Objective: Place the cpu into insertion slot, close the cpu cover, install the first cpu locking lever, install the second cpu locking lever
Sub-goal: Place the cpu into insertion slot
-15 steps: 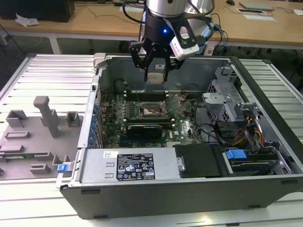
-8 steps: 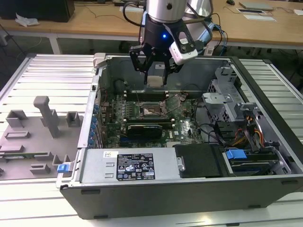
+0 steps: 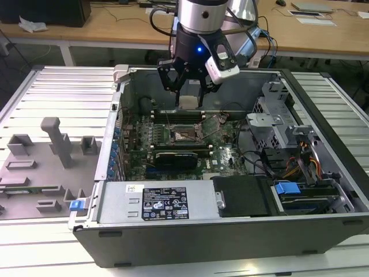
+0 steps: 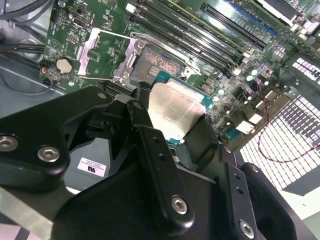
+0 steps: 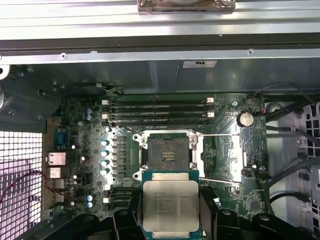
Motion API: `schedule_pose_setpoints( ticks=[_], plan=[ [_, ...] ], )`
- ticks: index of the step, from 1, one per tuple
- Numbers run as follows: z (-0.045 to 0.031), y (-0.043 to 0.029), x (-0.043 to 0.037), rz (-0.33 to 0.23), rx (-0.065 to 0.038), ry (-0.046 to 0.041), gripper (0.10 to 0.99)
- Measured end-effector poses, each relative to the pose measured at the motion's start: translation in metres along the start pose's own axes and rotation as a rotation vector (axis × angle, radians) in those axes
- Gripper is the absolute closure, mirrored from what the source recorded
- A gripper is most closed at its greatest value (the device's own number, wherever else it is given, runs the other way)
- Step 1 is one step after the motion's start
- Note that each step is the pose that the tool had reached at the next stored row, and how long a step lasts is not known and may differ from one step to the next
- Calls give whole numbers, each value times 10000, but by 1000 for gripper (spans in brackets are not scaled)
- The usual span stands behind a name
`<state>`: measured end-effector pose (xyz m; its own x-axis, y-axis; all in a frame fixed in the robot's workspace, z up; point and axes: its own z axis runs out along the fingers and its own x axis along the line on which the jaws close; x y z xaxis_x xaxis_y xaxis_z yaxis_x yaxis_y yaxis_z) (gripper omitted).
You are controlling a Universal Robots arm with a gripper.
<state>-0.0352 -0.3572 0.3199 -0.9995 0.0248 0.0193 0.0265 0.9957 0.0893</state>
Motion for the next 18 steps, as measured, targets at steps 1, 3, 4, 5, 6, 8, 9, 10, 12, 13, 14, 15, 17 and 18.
schedule_pose_setpoints(
  ticks=[1,3,4,5,6,8,9,10,12,13,14,15,17,18],
  plan=[
    [16,-1,0,0,1,0,545],
    [57,-5,-1,-1,-1,-3,545],
    [74,-6,-1,-2,-1,-3,545],
    [93,-8,-1,-2,0,-2,545],
    [113,-10,-2,-1,0,-2,545],
    [175,-16,-3,2,14,-3,545],
    [183,-16,-3,123,25,-14,545],
    [187,-17,-3,330,26,-32,545],
    [194,-17,-3,706,25,-65,545],
    [196,-17,-3,871,26,-80,545],
    [198,-18,-3,999,25,-92,545],
    [200,-18,-3,1231,25,-112,545],
    [203,-18,-3,1491,22,-134,545],
    [205,-18,-3,1629,19,-147,545]
  ],
)
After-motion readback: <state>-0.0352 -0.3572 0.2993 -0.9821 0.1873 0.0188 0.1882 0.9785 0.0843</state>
